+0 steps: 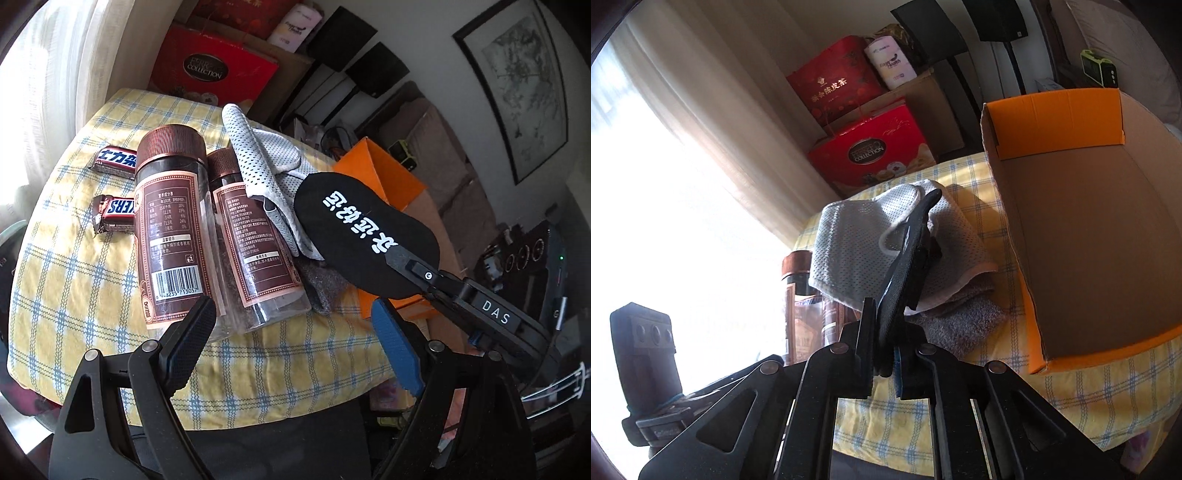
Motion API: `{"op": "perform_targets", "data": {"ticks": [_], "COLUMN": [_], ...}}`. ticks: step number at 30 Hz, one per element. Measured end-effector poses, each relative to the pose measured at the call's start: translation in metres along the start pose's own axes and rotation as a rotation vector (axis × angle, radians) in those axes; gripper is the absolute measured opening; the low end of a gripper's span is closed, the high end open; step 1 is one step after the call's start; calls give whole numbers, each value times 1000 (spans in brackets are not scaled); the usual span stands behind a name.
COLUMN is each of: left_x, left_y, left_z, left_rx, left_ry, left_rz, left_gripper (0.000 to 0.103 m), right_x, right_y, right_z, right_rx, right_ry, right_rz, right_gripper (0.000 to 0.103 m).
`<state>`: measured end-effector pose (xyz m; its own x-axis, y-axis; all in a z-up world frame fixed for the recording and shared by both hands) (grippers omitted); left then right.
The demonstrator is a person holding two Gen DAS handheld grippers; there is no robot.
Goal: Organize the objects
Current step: 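Grasp the black eye mask with the right gripper and lift it, then carry the black eye mask with the right gripper toward the cardboard box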
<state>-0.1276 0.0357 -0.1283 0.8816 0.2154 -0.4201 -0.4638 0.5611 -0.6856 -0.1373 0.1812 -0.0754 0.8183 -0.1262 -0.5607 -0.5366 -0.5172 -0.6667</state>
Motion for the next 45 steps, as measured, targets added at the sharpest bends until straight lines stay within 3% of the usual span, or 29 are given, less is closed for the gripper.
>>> {"op": "perform_targets", "data": {"ticks": [2, 5, 10, 17, 20, 31, 39, 45], "left_x": [3, 7, 12, 15, 15, 24, 33, 29], "left_y": [5, 12, 24, 28, 27, 19, 30, 29], "left_z": [4, 7, 11, 25, 35, 39, 43, 56], "left_rx": [21, 65, 157, 194, 226, 222, 297, 303], "left_ry": [-18, -51, -121, -110, -97, -122, -172, -156], "left_rz": [-13, -27, -59, -66, -75, -91, -125, -116], "left_gripper": [82, 70, 69, 68, 59, 59, 60, 60], "right_x": [8, 19, 32, 45, 52, 40, 46, 39], "right_y": [-8, -18, -30, -42, -46, -71, -76, -85], "right_z": [-5, -10, -12, -16, -16, -11, -17, -8], "right_rx": [-38, -55, -77, -94, -110, -138, -184, -195], "right_ry": [12, 7, 26, 22, 30, 52, 72, 110], "right_rz": [-5, -12, -14, -20, -22, 34, 28, 50], "right_gripper": [6, 6, 6, 6, 6, 6, 6, 6]}}
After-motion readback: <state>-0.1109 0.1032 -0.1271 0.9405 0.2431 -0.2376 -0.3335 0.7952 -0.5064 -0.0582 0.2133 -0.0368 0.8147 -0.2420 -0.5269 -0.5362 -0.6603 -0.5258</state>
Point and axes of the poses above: each gripper's, at about its wrist camera, not at the fingertips, and y roughly the way its jaws point, z to its right, x to its underside, the point moved 9 cm from there along y, roughly the way its jaws point, and after that the axes turned 1 degree about x, right-handed, at the moved point
